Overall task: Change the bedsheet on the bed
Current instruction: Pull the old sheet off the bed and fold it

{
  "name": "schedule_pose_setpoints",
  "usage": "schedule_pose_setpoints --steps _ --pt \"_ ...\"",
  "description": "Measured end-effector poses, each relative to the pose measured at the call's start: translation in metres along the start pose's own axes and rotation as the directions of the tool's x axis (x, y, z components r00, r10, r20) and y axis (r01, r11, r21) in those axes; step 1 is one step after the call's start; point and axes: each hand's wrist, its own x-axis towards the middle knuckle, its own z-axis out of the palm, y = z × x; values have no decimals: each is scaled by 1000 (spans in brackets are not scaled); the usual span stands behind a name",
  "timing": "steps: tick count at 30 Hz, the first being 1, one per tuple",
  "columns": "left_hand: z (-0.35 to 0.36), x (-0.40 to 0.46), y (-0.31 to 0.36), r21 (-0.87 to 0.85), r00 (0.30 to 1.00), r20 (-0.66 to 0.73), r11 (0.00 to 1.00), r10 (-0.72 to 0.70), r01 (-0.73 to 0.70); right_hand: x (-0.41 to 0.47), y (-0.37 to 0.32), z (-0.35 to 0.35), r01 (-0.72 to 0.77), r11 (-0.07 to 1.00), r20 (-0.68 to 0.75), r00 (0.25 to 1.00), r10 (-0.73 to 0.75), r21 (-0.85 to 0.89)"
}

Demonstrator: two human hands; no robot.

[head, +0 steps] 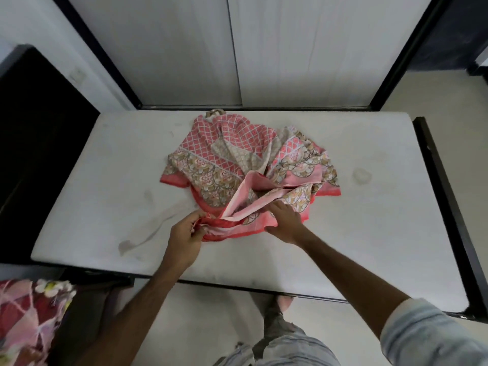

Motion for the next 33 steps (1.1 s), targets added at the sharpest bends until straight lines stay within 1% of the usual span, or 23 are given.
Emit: schedule_pose_setpoints --steps 1,2,3,4,6,7,8,11,13,15,17,22,24,27,30,33 --pt "-3 -7 -3 -39 1000 -23 999 -9 8 0 -2 3 4 995 4 1000 -4 -99" --pt "-6 -16 -6 -94 998 -55 995 -20 15 -3 -7 8 23 987 3 1000 -23 -158" --pt "-9 -26 -10 -154 994 -99 988 -35 20 -7 -13 13 44 983 7 999 -43 -180" --pt "-13 -37 -13 -219 988 -145 975 -56 24 -12 -20 19 64 981 28 998 -60 -184" --pt "-18 -58 -21 -318 972 -212 948 -100 28 -23 -29 31 79 983 137 989 -56 -167" --pt "-21 -70 -26 -347 965 -235 938 -118 30 -30 -33 39 76 988 178 983 -51 -134" --pt "-23 -82 -31 -365 960 -249 930 -128 29 -36 -37 45 60 995 183 982 -45 -79" --pt "-30 -109 -42 -397 946 -285 917 -158 33 -46 -48 49 17 996 48 999 -21 83" --pt "-33 -119 -48 -426 924 -327 903 -199 44 -49 -53 42 35 994 -59 998 -29 107" --pt "-34 -123 -51 -469 908 -347 882 -236 50 -50 -56 33 74 995 -122 990 -65 69" --pt "-35 -123 -50 -502 899 -356 864 -257 48 -47 -58 28 130 991 -140 982 -130 -5" --pt "-42 -109 -42 -484 885 -409 875 -222 -4 -21 -76 27 334 932 -165 920 -355 -144" --pt "-45 -97 -43 -461 874 -438 887 -208 -19 -3 -82 26 371 914 -141 908 -394 -164" --pt "-48 -84 -42 -452 860 -465 891 -209 -28 26 -88 19 390 897 -69 909 -412 -209" --pt "-46 -73 -35 -434 835 -508 900 -211 -37 55 -81 3 413 864 39 907 -420 -287" --pt "-43 -69 -35 -394 782 -581 919 -226 -26 78 -59 -11 428 836 182 904 -388 -343"
